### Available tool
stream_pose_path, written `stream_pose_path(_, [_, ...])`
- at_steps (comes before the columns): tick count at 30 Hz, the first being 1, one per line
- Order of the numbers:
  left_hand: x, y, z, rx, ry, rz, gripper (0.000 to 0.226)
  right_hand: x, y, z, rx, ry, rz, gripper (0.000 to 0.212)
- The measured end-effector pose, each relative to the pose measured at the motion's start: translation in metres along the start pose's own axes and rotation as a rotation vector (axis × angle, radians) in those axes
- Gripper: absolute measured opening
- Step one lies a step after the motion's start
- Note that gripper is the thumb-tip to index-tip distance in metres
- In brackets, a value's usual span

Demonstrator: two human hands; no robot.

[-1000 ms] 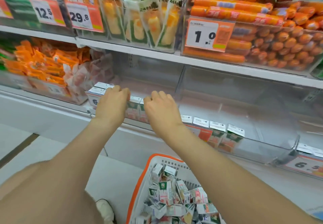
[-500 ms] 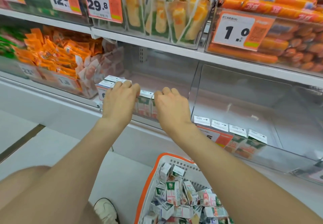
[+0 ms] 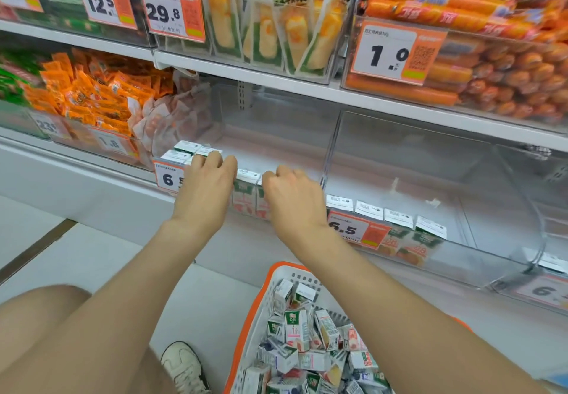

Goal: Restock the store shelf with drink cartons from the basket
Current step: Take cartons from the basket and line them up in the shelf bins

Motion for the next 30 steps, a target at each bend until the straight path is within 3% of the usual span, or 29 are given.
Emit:
stream_pose_path(4, [0.01,0.022,-0.009,-0.052,0.016,0.082,0.056,0.002,0.002,-0.004,-0.021,0.007,-0.004,0.041])
stream_pose_path(9, [0.013,0.055,-0.021,0.058,-0.031,0.024,0.066,0.019,0.011,-0.008,-0.053,0.199,0.071,0.028])
stream_pose_path(12, [0.009,0.056,-0.024,0.118,-0.035,0.002,0.069,0.053,0.048,-0.005,-0.102,0.311,0.081,0.026])
stream_pose_path(15, [0.008,0.059,-0.02,0.109,-0.029,0.019,0.07,0.083,0.108,-0.001,-0.128,0.341,-0.052,0.034])
stream_pose_path(17, [0.011,0.072,-0.015,0.075,-0.01,0.055,0.073,0.095,0.156,-0.013,-0.147,0.265,-0.218,0.038])
stream_pose_path(19, [0.013,0.097,-0.011,0.049,0.009,0.053,0.075,0.1,0.203,-0.033,-0.154,0.082,-0.349,0.038])
stream_pose_path(22, [0.015,0.144,-0.01,0.206,0.043,-0.107,0.062,0.103,0.247,-0.056,-0.343,-0.325,-0.37,0.037])
stream_pose_path(24, [0.018,0.171,-0.012,0.298,0.033,-0.265,0.052,0.103,0.251,-0.063,-0.495,-0.509,-0.307,0.033])
stream_pose_path(27, [0.022,0.201,-0.027,0.234,-0.059,-0.478,0.039,0.097,0.246,-0.066,-0.609,-0.572,-0.204,0.032])
stream_pose_path(30, [0.017,0.216,-0.049,0.155,-0.193,-0.487,0.047,0.093,0.246,-0.068,-0.735,-0.59,-0.18,0.035])
Point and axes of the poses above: each hand's wrist, its own x-axis away from the middle knuckle, its own z-axis out of the back of the hand, y = z × x, the point moved 6 cm from there along -x, towards the middle knuckle, and after that the axes turned 13 degrees about x, right-handed, at the moved point
